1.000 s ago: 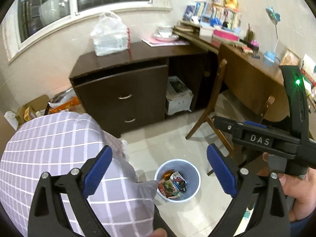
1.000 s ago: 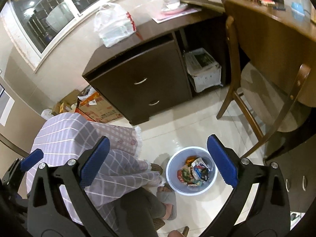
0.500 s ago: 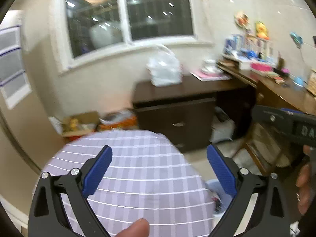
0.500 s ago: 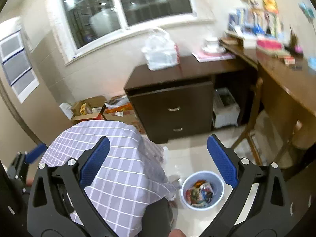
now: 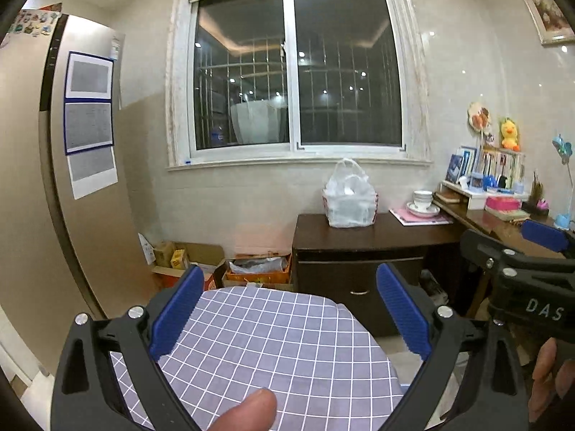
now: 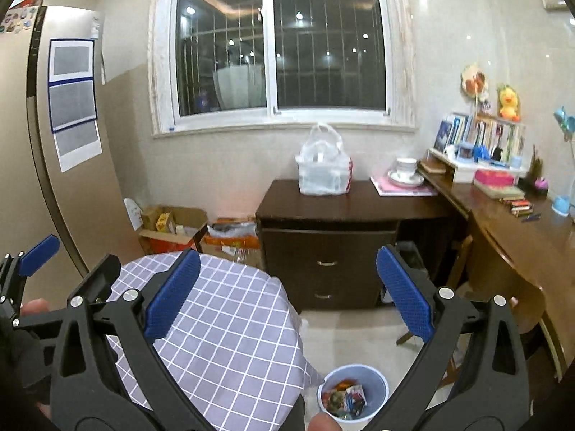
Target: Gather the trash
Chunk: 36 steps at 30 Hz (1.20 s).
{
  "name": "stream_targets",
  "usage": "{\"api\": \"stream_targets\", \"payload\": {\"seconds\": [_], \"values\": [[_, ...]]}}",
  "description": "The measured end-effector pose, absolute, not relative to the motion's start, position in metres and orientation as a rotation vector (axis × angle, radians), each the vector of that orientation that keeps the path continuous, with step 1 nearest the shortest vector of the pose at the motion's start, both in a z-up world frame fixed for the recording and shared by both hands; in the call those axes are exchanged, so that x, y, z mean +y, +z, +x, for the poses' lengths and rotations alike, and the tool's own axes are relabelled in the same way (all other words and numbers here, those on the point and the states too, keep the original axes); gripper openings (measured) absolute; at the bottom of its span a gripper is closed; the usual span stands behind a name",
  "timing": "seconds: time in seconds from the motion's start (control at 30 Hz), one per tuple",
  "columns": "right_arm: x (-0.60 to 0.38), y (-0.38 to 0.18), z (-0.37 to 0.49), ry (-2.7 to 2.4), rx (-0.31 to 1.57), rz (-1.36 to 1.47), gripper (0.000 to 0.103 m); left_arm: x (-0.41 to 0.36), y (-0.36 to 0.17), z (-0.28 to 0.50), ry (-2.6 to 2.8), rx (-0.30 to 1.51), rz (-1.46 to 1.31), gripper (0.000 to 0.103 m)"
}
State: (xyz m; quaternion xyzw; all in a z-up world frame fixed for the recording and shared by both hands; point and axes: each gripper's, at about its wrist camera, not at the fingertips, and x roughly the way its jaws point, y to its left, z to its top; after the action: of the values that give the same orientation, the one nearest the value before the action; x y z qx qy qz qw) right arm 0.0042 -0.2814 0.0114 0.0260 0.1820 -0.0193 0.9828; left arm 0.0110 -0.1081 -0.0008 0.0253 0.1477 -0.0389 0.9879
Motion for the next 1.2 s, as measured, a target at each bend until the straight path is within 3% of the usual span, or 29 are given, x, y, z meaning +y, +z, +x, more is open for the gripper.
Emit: {"api": "stream_targets", "payload": {"seconds": [1.2], "values": [[-0.281, 0.024, -0.01, -0.058, 0.338, 0.037, 0.097, -0.084, 0.007, -0.007, -0.024, 0.292, 0.001, 0.097]]}}
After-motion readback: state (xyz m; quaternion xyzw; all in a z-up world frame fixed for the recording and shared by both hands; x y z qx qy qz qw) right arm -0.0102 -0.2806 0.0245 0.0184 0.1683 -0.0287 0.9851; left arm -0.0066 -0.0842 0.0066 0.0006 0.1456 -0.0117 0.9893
